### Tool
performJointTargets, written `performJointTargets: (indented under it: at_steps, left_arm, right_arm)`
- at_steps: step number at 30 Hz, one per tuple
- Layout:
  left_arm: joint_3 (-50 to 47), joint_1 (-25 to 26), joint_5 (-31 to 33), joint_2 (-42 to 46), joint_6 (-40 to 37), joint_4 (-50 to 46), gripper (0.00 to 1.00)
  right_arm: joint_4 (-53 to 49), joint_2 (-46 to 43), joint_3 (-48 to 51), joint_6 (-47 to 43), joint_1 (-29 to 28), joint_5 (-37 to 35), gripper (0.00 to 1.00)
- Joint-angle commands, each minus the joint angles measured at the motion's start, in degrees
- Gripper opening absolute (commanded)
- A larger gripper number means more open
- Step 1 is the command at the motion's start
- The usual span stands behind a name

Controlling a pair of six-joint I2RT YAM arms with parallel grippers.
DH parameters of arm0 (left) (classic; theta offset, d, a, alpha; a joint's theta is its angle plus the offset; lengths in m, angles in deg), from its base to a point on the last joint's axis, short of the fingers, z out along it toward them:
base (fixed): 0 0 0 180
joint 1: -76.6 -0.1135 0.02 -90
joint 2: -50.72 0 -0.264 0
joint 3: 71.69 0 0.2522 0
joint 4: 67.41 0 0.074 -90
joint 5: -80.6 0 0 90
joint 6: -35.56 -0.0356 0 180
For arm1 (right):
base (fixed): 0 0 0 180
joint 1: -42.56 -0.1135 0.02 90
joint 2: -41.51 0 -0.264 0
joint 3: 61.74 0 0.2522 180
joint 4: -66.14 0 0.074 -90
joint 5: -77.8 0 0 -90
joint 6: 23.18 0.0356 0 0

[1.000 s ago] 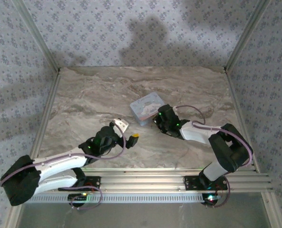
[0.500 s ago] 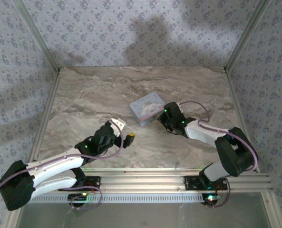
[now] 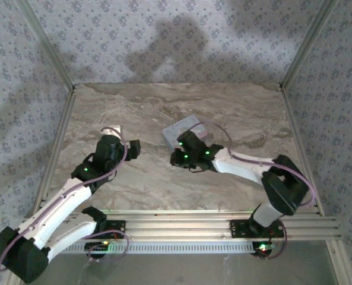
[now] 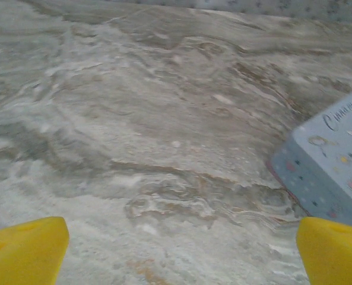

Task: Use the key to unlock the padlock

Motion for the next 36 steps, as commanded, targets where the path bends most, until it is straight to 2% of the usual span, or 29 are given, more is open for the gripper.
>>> performJointTargets:
  at_steps: [1, 7, 12, 16, 18, 22, 26, 28, 30, 33, 34, 36]
  left_arm:
    - [2.84, -2.77, -2.54, 1.35, 2.67, -7.92, 0.98]
    - [0.94, -4.28, -3.76, 4.40, 3.77, -11.03, 0.98]
    - [-0.80, -4.62, -3.86, 6.71, 4.26, -12.35, 0.98]
    - [-1.43, -4.93, -3.76, 7.13, 3.83, -12.91, 0.98]
    - [-1.44, -5.13, -3.91, 7.08, 3.67, -12.65, 0.98]
    - [-0.38, -5.82, -4.36, 5.57, 2.17, -11.75, 0.98]
    - [3.92, -8.69, -3.30, 1.47, 0.02, -11.32, 0.98]
    - [6.17, -11.51, -4.07, -1.21, -0.58, -9.87, 0.98]
    - [7.49, -14.31, -5.80, -3.96, -2.11, -6.58, 0.98]
    - [6.71, -16.02, -6.09, -7.67, -8.52, 2.58, 0.98]
    - [5.67, -16.07, -5.26, -9.01, -11.59, 6.36, 0.98]
    - [4.28, -16.46, -2.88, -12.16, -17.79, 10.87, 0.98]
  right_arm:
    - [1.50, 7.31, -5.88, -0.93, -2.66, 4.92, 0.00]
    - [4.82, 20.12, -15.81, 0.32, -4.95, 10.32, 0.01]
    - [2.48, 23.88, -19.38, -1.18, -4.14, 10.15, 0.06]
    - [-2.73, 22.16, -19.86, -4.09, -3.50, 6.95, 0.32]
    - [-4.70, 20.51, -19.77, -5.71, -3.41, 5.53, 0.41]
    - [-9.12, 15.55, -19.72, -8.95, -3.50, 2.15, 0.50]
    - [-12.67, 5.83, -18.33, -13.98, -3.59, -4.45, 0.57]
    - [-15.13, 0.25, -17.38, -15.13, -3.22, -8.14, 0.65]
    - [-17.78, -5.18, -16.23, -20.03, -2.22, -12.60, 0.78]
    - [-20.44, -13.28, -13.12, -25.71, 2.09, -20.08, 0.96]
    - [-20.82, -16.16, -11.24, -27.20, 4.29, -22.62, 1.00]
    - [-20.03, -21.90, -5.99, -29.17, 9.25, -26.93, 1.00]
